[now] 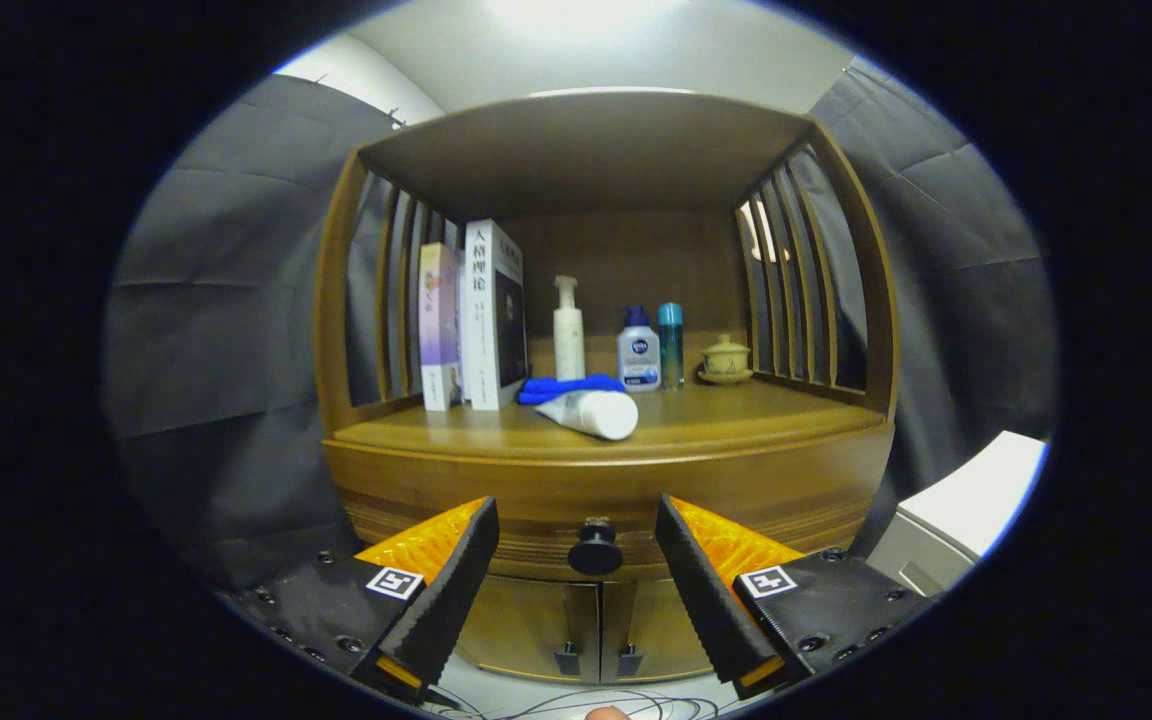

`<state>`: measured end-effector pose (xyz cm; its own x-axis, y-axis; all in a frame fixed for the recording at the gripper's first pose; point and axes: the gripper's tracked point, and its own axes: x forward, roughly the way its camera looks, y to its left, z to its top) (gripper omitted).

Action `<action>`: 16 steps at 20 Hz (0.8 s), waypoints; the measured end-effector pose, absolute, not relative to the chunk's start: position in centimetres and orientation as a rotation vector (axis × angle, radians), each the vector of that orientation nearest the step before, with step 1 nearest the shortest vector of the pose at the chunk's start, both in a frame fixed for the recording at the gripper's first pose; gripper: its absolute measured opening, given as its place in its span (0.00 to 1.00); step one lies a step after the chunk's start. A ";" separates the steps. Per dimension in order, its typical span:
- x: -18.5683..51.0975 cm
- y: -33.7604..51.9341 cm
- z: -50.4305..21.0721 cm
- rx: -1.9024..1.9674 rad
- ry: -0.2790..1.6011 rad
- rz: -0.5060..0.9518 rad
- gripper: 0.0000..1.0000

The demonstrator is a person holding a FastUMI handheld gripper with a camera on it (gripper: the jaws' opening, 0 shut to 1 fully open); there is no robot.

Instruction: Pull open the drawer, take out the items inside it, and place them on the countertop above the cabinet.

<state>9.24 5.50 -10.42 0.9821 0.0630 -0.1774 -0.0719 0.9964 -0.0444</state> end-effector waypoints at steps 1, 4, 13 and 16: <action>8.5 5.5 -9.4 -0.042 0.168 0.077 0.99; 6.2 5.5 -6.5 -0.023 0.155 0.111 0.99; 1.3 4.6 -2.6 -0.018 0.125 0.157 0.98; 0.7 4.4 -1.9 -0.028 0.108 0.166 0.98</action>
<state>0.72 4.37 -1.94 0.9804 0.1635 -0.1099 -0.1665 0.9859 -0.0184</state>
